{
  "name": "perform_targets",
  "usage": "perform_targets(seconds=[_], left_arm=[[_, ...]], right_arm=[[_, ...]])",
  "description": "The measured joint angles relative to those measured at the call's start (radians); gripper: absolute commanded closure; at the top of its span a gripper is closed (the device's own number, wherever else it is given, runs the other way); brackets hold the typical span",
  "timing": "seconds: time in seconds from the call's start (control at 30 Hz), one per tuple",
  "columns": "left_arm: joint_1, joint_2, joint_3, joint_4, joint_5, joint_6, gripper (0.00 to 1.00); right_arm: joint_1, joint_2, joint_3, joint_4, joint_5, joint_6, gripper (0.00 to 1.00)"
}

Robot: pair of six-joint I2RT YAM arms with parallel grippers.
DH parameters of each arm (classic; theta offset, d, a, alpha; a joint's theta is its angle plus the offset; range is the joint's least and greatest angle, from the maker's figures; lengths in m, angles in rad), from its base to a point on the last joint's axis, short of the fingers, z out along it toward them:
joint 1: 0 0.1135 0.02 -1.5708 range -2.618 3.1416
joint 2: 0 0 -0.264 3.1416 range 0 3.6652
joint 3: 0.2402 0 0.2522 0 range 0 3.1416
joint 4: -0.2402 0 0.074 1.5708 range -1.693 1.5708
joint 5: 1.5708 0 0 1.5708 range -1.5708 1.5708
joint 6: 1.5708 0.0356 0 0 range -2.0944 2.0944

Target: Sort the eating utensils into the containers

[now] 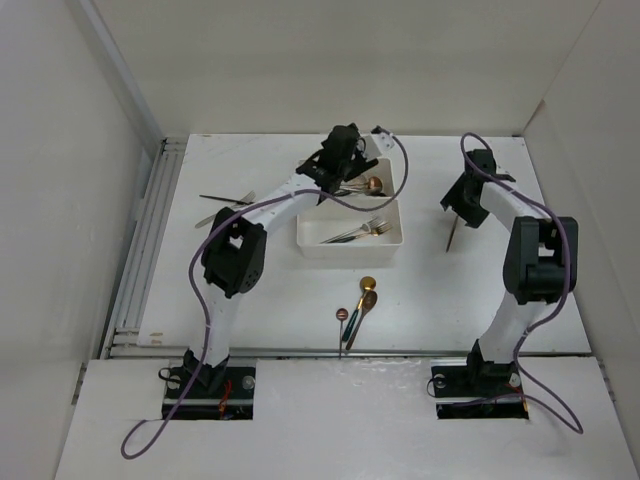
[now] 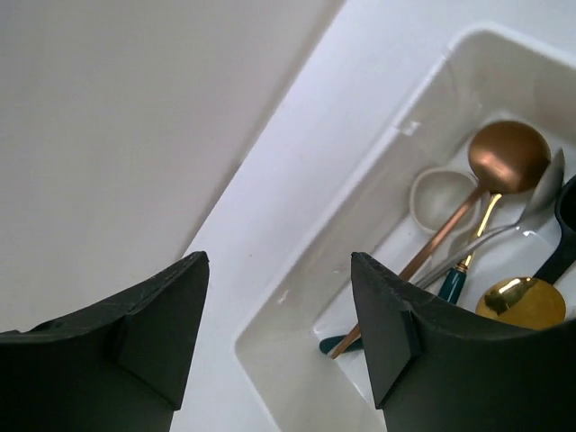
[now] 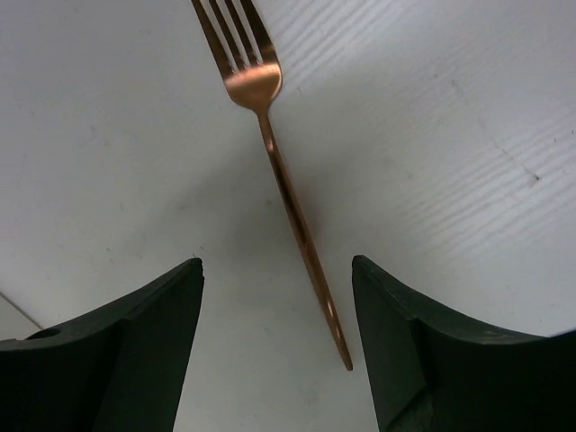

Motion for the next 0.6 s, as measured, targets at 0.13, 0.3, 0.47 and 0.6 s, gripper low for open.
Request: perform_targets(seconds=[0.13,0.3,0.47,0.6], left_arm=[[0.042,-0.052,0.048,-0.080,0.017,-0.143,0.36],[0.169,-0.180,0.052,-0.217,0.072,-0.349,0.36],[0.317,-0.275,0.028,-0.292,0.106,-0.486,0.37],[0.444,-0.368,-0.070,-0.331,0.111,-0.566,0.37]], right_arm=[[0.000,0.099,0.124,-0.035,0.009,-0.024,0.31],[0.000,0.212,0.239,-0.077,0.027,-0.042,0.40],[-0.002,0.252,0.241,-0.118,0.031,-0.051,0.45],[-0.002,0.252,0.240,-0.124,0.019,-0.071,0.78]])
